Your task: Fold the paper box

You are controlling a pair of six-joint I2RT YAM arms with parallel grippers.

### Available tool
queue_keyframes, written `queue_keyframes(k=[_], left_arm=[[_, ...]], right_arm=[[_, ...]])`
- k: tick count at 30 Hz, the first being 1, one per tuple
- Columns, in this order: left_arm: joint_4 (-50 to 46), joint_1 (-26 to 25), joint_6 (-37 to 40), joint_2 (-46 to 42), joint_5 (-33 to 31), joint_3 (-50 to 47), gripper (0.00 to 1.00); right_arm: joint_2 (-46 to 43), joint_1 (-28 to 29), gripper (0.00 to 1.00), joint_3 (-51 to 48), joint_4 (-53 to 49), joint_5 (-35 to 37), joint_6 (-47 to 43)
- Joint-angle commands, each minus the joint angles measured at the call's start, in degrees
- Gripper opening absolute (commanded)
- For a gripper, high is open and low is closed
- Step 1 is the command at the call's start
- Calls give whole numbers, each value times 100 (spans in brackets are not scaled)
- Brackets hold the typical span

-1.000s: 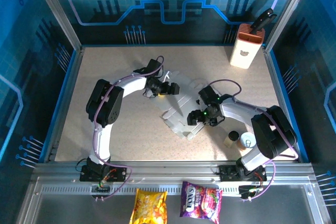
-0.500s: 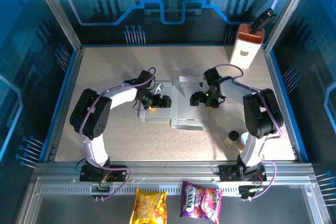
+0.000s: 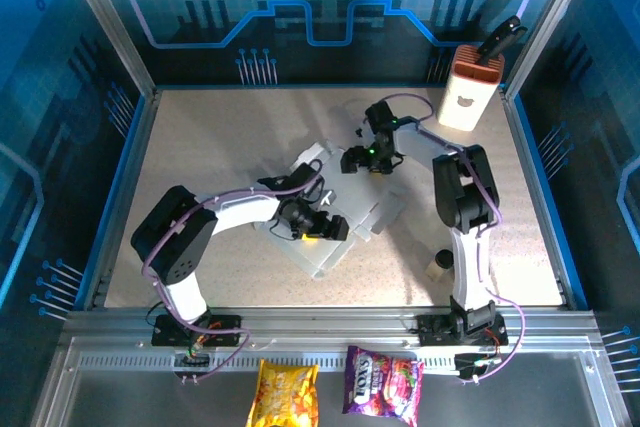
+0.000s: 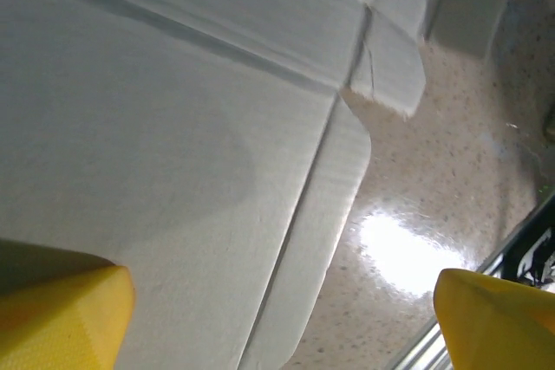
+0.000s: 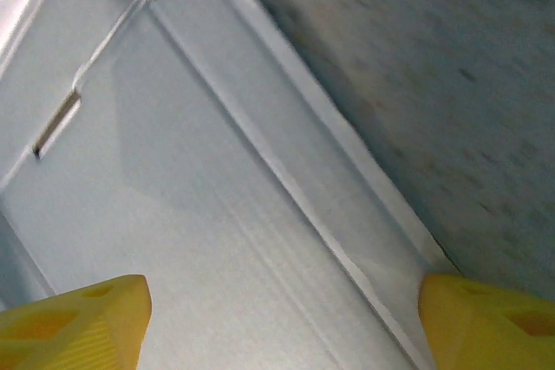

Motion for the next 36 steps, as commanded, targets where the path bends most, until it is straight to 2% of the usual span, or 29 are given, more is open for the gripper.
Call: queue_keyframes(k=[1,7,10,17,24,29,36], left_arm=[[518,-178,-570,129,103,-35,90],[1128,-291,-1125,99,213,75,90],[1135,-285,-1157,-174,-56,71,90],[645,-106,-1093,-769,-759,-48,90],[593,554,-1587,-1183,-808,-419,91],[394,944,-1476,-1286,-777,-519,95],[651,1511,-1465,-1350,-371,-864,96]], right_arm=[[480,406,82,457,-320,-464,-63],[808,734,82,1118,-245,-1012,-43],[584,766,82,1117,-323,-1008,-62],[-878,490,83,-140,7,-951,374],[-2125,342,83,-1707,338,-875,704],[-2510,449,83,-2492,874,-1134,1026],[-2396,763,83,-2907,1118,-1241,1153]])
